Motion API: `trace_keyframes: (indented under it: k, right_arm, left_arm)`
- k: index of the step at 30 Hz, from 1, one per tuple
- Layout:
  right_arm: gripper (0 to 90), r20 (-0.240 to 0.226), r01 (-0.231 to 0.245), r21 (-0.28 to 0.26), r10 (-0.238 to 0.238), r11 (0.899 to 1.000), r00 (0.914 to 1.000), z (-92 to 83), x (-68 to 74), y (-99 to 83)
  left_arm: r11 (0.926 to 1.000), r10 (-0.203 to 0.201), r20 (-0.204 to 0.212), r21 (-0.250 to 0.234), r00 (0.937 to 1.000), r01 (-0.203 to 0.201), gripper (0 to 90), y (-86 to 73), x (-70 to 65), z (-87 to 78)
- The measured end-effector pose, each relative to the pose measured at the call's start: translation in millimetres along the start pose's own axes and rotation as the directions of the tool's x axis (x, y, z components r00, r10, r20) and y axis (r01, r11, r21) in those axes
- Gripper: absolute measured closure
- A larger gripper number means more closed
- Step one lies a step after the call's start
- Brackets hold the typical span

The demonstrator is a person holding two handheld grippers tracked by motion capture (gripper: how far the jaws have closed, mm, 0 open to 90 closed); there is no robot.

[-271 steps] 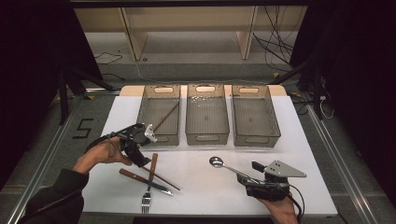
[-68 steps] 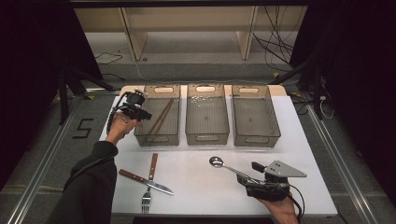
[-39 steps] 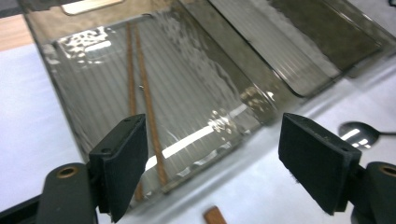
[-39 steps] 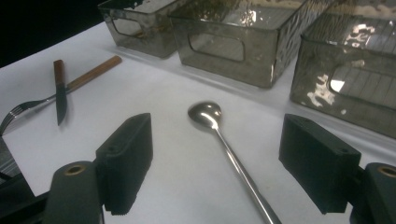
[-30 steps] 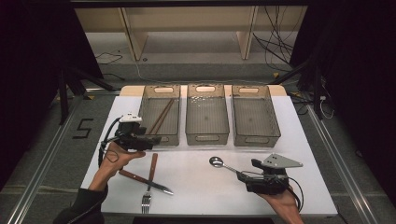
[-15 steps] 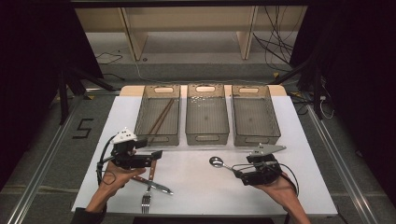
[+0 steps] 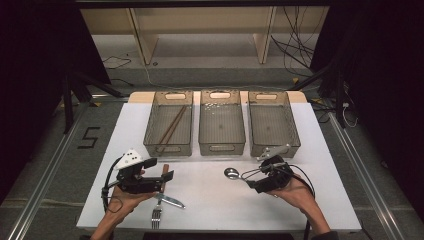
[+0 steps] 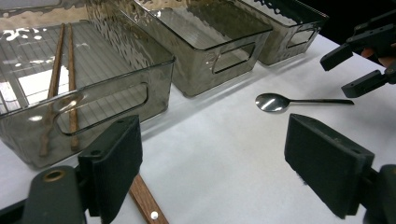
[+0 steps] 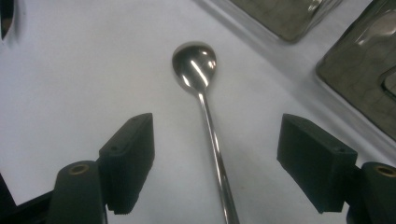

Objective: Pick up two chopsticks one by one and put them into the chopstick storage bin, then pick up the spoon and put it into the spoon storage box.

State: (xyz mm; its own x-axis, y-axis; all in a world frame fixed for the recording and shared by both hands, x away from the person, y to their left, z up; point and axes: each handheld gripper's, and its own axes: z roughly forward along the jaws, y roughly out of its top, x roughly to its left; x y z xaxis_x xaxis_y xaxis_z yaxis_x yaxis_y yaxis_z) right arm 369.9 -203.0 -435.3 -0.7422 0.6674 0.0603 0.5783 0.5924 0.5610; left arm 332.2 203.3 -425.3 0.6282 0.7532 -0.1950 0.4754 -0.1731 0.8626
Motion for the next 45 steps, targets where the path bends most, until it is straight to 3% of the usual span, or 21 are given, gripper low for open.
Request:
trace_keyframes:
  k: [8, 13, 29, 37, 43, 45]
  right_arm:
    - [30.0, -0.013, 0.011, 0.074, -0.010, 0.997, 0.9999, 7.7, -2.5, 0.9]
    - [31.0, -0.012, 0.024, 0.111, -0.023, 0.994, 0.9997, 13.0, -1.4, 5.2]
    - [40.6, -0.035, 0.056, 0.185, -0.051, 0.981, 0.9981, 20.9, -3.4, 15.2]
    - [51.8, -0.036, 0.082, 0.232, -0.076, 0.969, 0.9965, 22.7, -3.4, 22.8]
    - [58.7, -0.021, 0.089, 0.286, -0.087, 0.954, 0.9960, 27.2, -3.3, 25.7]
    - [60.5, -0.015, 0.090, 0.304, -0.090, 0.948, 0.9959, 29.4, -3.4, 25.7]
  left_arm:
    - [1.0000, -0.003, 0.018, 0.000, 0.9998, 0.003, 17.9, -8.9, -4.4, -0.4]
    - [0.9999, 0.005, 0.000, 0.014, 1.0000, -0.005, 17.4, -16.4, -4.6, -1.4]
    - [0.9999, 0.003, 0.007, -0.013, 1.0000, -0.003, 16.8, -22.6, -8.3, -6.1]
    - [0.9994, 0.017, 0.016, -0.032, 0.9997, -0.016, 16.7, -26.6, -13.4, -7.5]
    - [0.9990, 0.045, 0.012, -0.008, 0.9989, -0.045, 16.4, -29.7, -17.8, -4.6]
    - [0.9993, 0.036, 0.018, -0.012, 0.9992, -0.036, 16.3, -29.9, -16.6, -5.6]
